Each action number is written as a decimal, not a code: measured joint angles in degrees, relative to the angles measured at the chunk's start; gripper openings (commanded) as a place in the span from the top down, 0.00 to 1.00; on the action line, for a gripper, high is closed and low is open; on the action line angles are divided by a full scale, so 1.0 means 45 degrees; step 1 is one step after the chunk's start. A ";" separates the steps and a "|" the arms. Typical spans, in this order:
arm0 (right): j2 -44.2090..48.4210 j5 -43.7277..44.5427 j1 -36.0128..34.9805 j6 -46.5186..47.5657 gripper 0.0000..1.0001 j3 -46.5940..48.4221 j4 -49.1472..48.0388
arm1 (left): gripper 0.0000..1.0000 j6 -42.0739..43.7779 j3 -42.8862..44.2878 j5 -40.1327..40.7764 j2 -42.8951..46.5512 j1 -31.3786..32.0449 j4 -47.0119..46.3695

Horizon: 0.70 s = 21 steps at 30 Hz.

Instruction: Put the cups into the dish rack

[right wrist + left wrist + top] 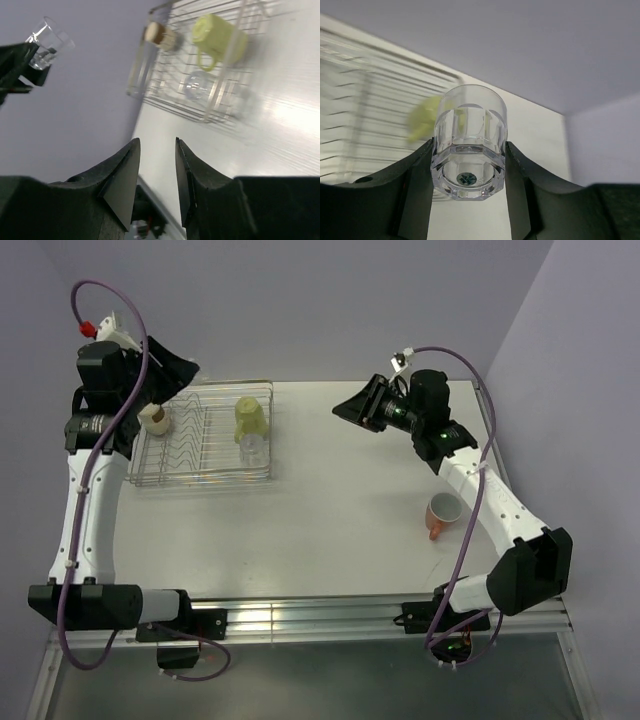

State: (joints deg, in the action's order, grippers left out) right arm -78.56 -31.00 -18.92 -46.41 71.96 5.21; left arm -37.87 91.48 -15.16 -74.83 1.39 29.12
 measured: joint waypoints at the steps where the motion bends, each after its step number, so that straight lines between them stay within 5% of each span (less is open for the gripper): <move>1: 0.0087 0.0311 0.0000 0.0355 0.58 0.0000 0.0389 | 1.00 0.0257 0.0199 0.1030 -0.0238 -0.0194 0.0447; 4: 0.0257 0.1161 0.0000 0.1195 0.57 -0.0019 0.1224 | 1.00 0.0772 0.0384 0.3060 -0.1166 -0.1025 0.1326; 11: 0.0413 0.2395 0.0131 0.2361 0.57 -0.0520 0.2210 | 1.00 0.1069 0.0175 0.4789 -0.3827 -0.2977 0.2040; 21: 0.0403 0.2642 0.0287 0.2676 0.57 -0.1209 0.2278 | 1.00 0.1234 0.0835 0.5493 -0.6465 -0.3167 0.2535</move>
State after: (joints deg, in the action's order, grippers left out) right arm -76.75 -19.11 -17.63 -34.37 66.52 15.46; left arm -32.32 95.24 9.56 -103.92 -12.86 40.53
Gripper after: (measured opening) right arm 0.429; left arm 0.550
